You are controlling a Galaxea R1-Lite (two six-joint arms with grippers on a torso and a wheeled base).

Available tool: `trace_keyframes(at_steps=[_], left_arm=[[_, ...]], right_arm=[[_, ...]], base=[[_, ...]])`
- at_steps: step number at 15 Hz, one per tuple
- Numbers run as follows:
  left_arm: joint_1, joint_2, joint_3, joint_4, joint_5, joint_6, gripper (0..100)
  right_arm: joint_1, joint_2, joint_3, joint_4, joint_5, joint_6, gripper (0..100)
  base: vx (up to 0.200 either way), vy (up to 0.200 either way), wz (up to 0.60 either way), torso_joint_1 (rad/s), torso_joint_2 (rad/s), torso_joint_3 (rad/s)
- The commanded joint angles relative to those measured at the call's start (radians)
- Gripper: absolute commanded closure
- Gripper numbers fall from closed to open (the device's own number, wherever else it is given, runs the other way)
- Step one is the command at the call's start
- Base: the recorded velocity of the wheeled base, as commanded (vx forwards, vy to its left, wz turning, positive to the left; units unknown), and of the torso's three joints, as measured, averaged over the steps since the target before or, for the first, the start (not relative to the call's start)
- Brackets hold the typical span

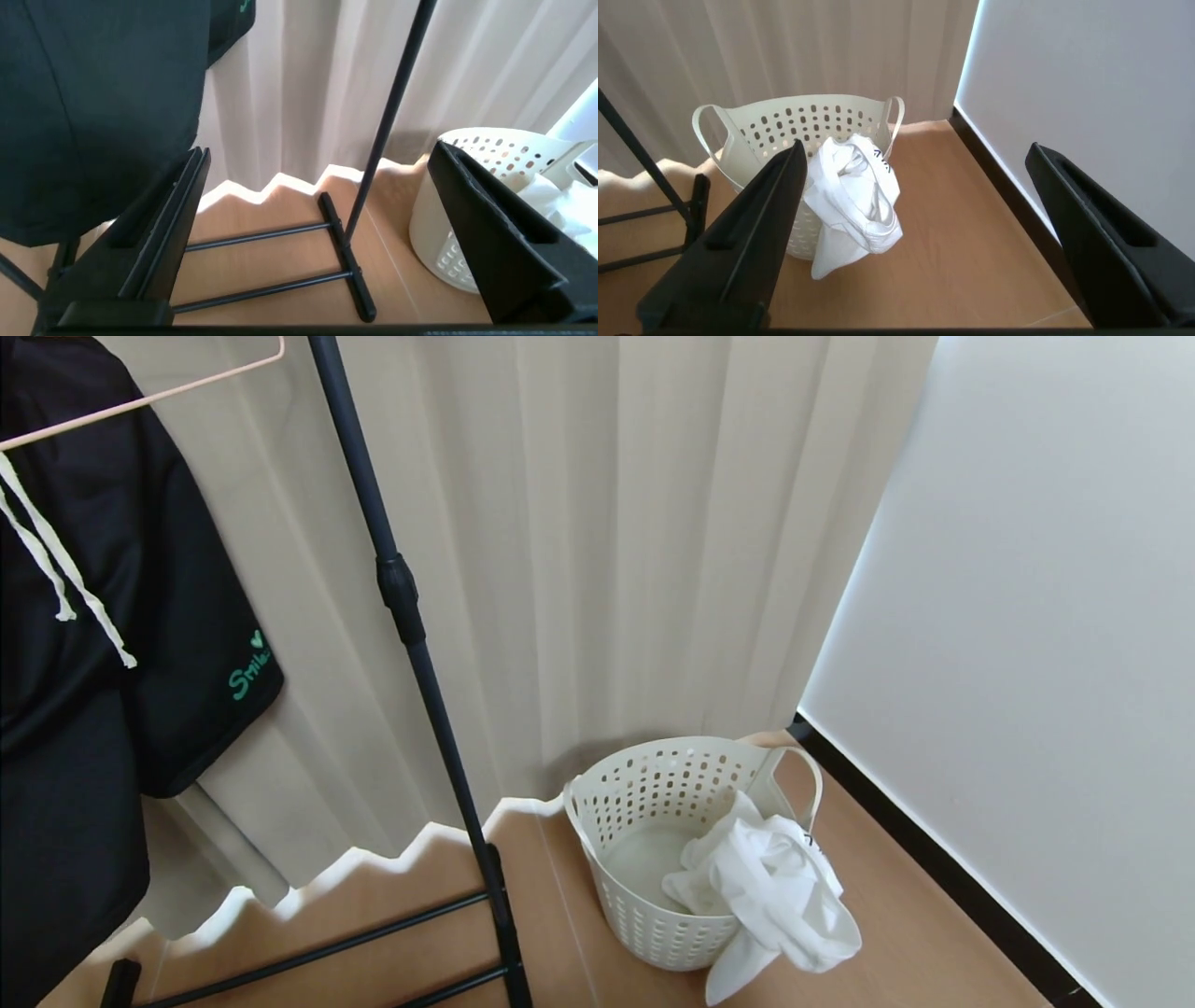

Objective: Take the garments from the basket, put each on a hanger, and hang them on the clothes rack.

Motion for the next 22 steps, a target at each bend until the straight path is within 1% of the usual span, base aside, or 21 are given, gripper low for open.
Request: trace_keyframes(at_steps=[1, 17, 19, 20, 22], left_arm=[[0.001, 0.001, 0.0, -0.001, 0.001, -0.001, 0], [0.001, 0.001, 0.0, -0.001, 0.001, -0.013, 0], [0.001, 0.001, 0.0, -0.001, 0.001, -0.015, 0], [0.001, 0.001, 0.0, -0.002, 0.001, -0.013, 0], [0.0, 0.001, 0.0, -0.004, 0.003, -0.009, 0]], right_arm=[[-0.001, 0.001, 0.0, -0.002, 0.0, 0.0, 0], [-0.001, 0.0, 0.003, -0.009, -0.004, 0.005, 0], [-0.001, 0.001, 0.0, 0.001, -0.001, -0.008, 0], [0.001, 0.012, 0.0, 0.006, -0.001, -0.011, 0], [0.026, 0.118, -0.003, 0.012, -0.003, -0.006, 0]], base=[[0.0, 0.0, 0.0, 0.002, 0.0, -0.163], [0.0, 0.0, 0.0, 0.001, 0.0, -0.196], [0.0, 0.0, 0.0, 0.0, -0.01, -0.2], [0.0, 0.0, 0.0, 0.002, 0.0, -0.124], [0.0, 0.0, 0.0, 0.001, -0.01, -0.035]])
